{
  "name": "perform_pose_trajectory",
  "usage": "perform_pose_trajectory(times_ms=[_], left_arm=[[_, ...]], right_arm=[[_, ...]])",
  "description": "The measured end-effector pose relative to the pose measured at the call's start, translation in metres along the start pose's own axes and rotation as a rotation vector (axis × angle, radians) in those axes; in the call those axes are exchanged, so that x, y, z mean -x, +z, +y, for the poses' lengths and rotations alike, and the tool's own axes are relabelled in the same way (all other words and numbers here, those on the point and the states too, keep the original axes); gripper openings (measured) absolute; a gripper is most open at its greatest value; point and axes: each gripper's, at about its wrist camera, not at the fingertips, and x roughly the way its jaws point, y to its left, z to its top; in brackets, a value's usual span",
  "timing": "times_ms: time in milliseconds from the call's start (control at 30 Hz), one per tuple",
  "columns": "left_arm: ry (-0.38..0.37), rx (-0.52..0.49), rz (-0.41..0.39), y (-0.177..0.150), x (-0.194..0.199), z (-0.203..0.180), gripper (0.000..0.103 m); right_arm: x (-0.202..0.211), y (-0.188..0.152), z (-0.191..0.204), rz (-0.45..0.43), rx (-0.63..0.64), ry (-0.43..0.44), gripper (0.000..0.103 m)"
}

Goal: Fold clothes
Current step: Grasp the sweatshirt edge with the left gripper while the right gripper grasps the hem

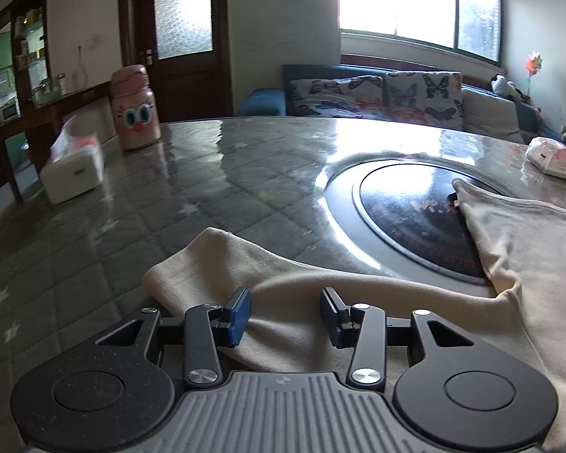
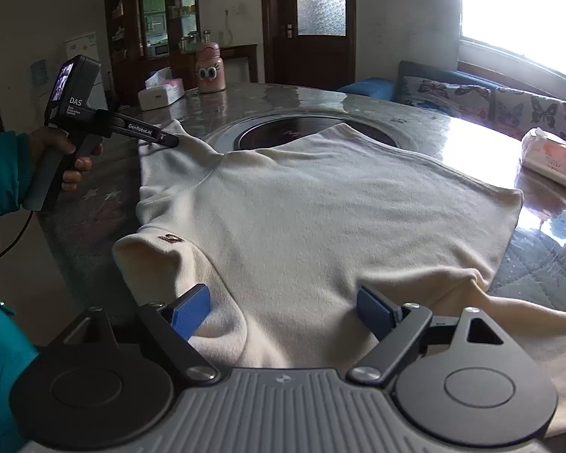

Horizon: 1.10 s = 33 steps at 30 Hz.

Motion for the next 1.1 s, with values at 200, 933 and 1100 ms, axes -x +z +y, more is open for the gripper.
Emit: perform_pose_trajectory(times_ms=[200,933,1100], left_arm=[[-0.011,-0.004,0.042,0.007,0.006,-0.001,0.045],[-0.345,-0.206,0.002,0.027,-0.001,-0.125,0.047],[-0.322,-0.21,0.035,0.023,-0.01,-0.123,0.047]], right_arm=[[0.006,0.005,-0.007,0.03,-0.006,0.033,0.087],[-0.027,0.08,-0.171,0.032,-0.261,-0.302,0.056],[-0.064,0.082,-0.205,0.077,-0.338,-0.336,0.039]])
